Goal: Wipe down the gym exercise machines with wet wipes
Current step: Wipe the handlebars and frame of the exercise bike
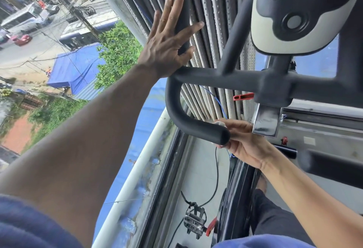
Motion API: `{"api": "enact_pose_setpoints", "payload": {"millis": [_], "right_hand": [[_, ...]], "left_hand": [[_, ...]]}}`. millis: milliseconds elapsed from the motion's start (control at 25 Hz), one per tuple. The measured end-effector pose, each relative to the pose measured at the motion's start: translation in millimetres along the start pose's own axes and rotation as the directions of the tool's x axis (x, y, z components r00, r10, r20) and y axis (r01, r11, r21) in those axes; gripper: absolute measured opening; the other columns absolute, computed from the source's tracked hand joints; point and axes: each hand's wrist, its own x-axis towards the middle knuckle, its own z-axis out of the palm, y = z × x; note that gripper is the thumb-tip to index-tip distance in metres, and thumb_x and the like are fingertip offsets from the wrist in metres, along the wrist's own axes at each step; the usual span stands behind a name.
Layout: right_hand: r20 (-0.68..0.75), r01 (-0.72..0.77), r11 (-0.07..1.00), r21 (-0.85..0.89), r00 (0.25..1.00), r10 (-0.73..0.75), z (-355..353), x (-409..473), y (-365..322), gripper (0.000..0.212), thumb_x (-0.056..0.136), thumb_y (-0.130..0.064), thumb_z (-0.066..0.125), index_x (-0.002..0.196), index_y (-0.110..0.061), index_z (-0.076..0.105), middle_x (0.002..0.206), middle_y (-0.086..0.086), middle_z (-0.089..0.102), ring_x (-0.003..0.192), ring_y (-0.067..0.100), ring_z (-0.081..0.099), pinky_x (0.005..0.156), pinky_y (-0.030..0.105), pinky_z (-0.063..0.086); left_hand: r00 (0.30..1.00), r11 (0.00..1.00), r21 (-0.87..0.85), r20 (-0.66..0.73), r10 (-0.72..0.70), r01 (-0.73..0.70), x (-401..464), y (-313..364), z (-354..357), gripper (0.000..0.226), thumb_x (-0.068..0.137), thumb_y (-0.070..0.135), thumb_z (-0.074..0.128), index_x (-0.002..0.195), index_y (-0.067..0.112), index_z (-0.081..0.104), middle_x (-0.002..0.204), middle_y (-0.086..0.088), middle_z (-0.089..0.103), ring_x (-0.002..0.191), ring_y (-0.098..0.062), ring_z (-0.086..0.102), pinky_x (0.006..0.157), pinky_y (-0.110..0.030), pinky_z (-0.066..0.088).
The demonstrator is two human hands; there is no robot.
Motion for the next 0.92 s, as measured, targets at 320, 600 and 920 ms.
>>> {"api": "enact_pose_setpoints", "payload": {"millis": [320, 600, 920], "right_hand": [[-0.179, 0.051, 0.969, -0.241, 0.979, -0.096, 41, 42, 11, 0.018, 0.078, -0.017, 0.075, 0.094, -0.015, 0.083, 0.102, 0.012, 0.077, 0.087, 0.021, 0.072, 0.080, 0.039, 0.057], [-0.234, 0.075, 0.996, -0.053, 0.968, -0.085, 38, 35, 29, 0.021, 0.081, -0.012, 0.072, 0.099, -0.002, 0.077, 0.099, 0.018, 0.073, 0.086, 0.026, 0.069, 0.066, 0.029, 0.057], [-0.307, 0.202, 0.937, 0.285, 0.945, -0.111, 72, 131, 19, 0.019, 0.091, 0.013, 0.053, 0.094, -0.004, 0.061, 0.073, 0.003, 0.068, 0.058, 0.010, 0.066, 0.056, 0.019, 0.053]], "left_hand": [[1.000, 1.000, 0.030, 0.005, 0.001, -0.001, -3, 2, 0, 0.054, 0.099, 0.059, 0.036, 0.151, 0.047, 0.046, 0.173, -0.021, 0.000, 0.160, -0.042, -0.001, 0.124, -0.069, 0.008], [1.000, 0.999, 0.044, 0.006, -0.003, 0.003, -4, -1, 1, 0.049, 0.103, 0.046, 0.053, 0.151, 0.045, 0.047, 0.174, -0.018, -0.001, 0.161, -0.038, -0.003, 0.125, -0.066, 0.007], [1.000, 0.989, 0.148, 0.011, -0.022, 0.021, -6, 4, 1, 0.063, 0.107, 0.051, 0.040, 0.165, 0.035, 0.023, 0.175, -0.013, -0.005, 0.161, -0.033, -0.004, 0.126, -0.064, 0.002]]}}
